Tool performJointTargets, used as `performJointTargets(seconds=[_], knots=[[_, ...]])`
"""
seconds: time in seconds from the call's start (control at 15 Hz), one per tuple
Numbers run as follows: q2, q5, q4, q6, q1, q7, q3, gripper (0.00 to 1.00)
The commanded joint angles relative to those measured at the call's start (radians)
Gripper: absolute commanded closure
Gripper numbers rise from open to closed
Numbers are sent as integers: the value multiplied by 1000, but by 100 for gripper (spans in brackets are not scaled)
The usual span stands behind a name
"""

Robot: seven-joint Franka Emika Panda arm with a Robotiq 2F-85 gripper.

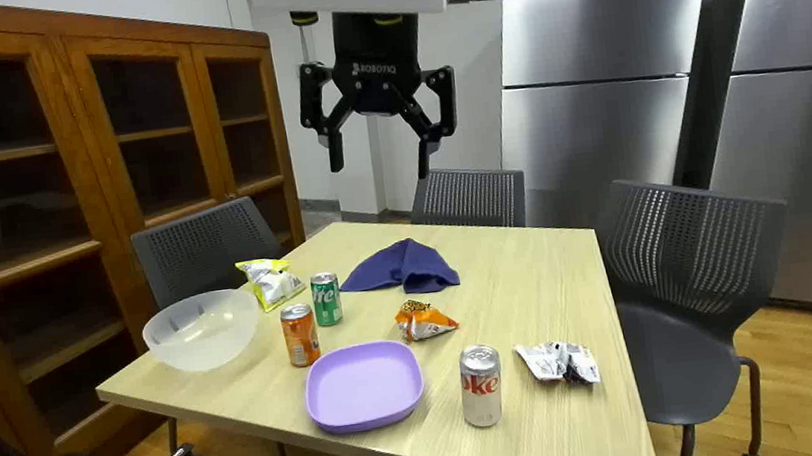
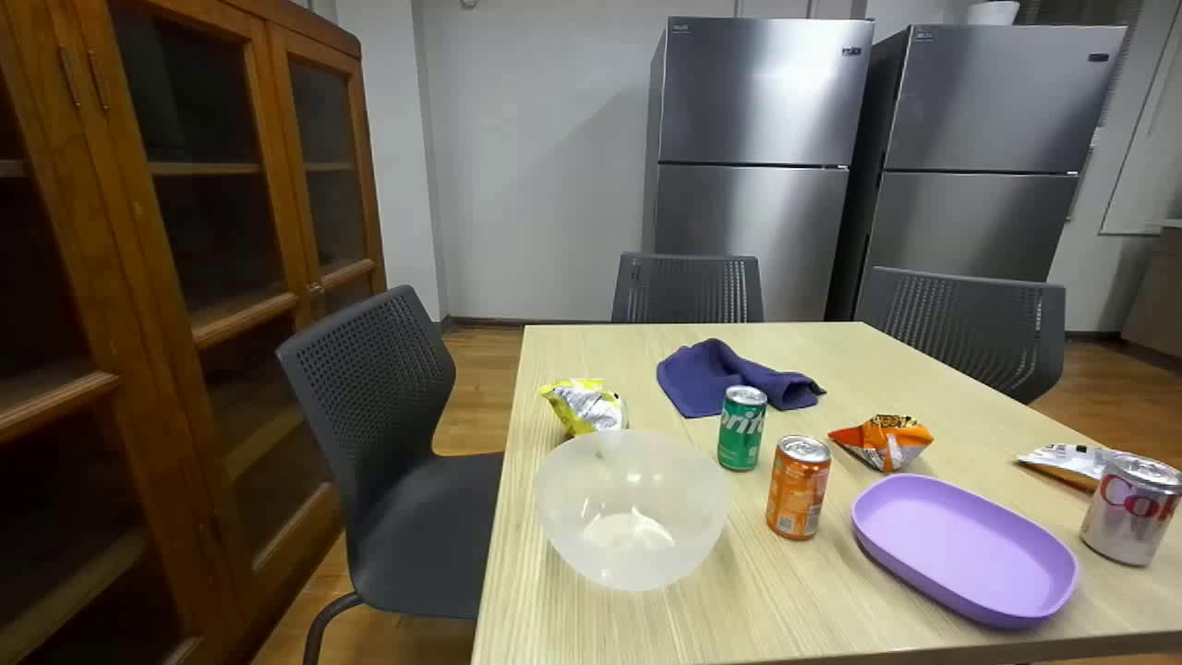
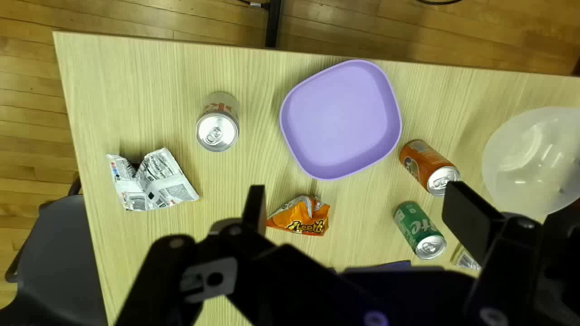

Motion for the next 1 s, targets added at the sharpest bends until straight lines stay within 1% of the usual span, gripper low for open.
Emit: performJointTargets(seconds=[0.0,0.8,0.93], knots=[[7,15,1,-1,-26,-13,23,0],[7,16,1,-1,-26,-13,23,0],[12,-8,-10,17,-35,24,49,0]])
